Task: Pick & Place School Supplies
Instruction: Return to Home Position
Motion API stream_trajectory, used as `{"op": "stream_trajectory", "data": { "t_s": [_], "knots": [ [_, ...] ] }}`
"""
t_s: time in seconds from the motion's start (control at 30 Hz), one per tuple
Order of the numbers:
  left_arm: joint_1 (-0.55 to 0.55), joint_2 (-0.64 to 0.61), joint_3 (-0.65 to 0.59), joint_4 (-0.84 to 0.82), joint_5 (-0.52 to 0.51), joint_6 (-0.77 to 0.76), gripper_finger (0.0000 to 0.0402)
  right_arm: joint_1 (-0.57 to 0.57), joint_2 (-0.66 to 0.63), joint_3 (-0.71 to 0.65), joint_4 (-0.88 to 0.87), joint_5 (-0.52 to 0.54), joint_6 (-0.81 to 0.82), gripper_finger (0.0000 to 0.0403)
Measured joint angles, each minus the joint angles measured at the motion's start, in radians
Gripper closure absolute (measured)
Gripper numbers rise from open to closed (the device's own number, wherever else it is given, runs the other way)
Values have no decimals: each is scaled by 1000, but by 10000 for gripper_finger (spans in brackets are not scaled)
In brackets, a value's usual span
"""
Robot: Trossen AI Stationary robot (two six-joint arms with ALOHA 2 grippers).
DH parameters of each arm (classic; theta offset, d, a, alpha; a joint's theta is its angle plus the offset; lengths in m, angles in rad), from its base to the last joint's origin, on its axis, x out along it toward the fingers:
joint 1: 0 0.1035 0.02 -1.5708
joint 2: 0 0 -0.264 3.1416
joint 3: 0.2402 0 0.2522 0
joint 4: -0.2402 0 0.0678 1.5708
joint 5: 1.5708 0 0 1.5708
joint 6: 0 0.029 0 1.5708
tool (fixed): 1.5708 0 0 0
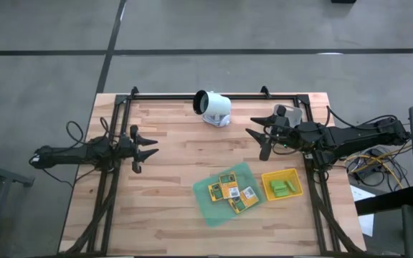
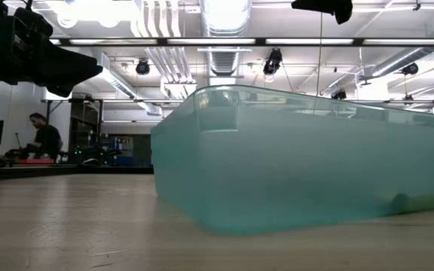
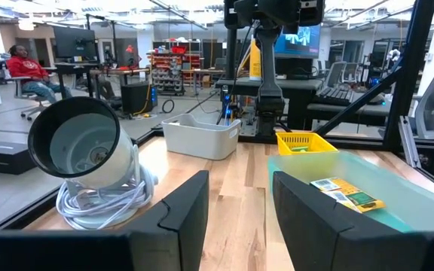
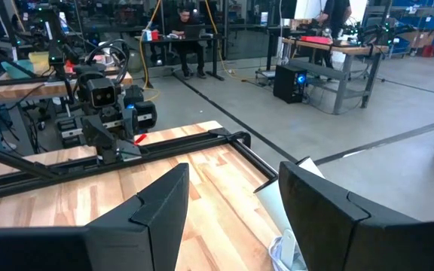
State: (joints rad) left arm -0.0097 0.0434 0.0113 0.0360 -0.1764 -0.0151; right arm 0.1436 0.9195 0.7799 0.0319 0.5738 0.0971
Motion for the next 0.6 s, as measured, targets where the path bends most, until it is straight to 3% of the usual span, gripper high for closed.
{"op": "stream_trajectory", "data": {
  "t_s": [0.5, 0.6],
  "knots": [
    [0, 0, 0, 0, 0, 0, 248, 0, -15, 0, -23, 3, 127, 199],
    [0, 0, 0, 0, 0, 0, 248, 0, -47, 0, -49, 50, 136, 199]
  ]
}}
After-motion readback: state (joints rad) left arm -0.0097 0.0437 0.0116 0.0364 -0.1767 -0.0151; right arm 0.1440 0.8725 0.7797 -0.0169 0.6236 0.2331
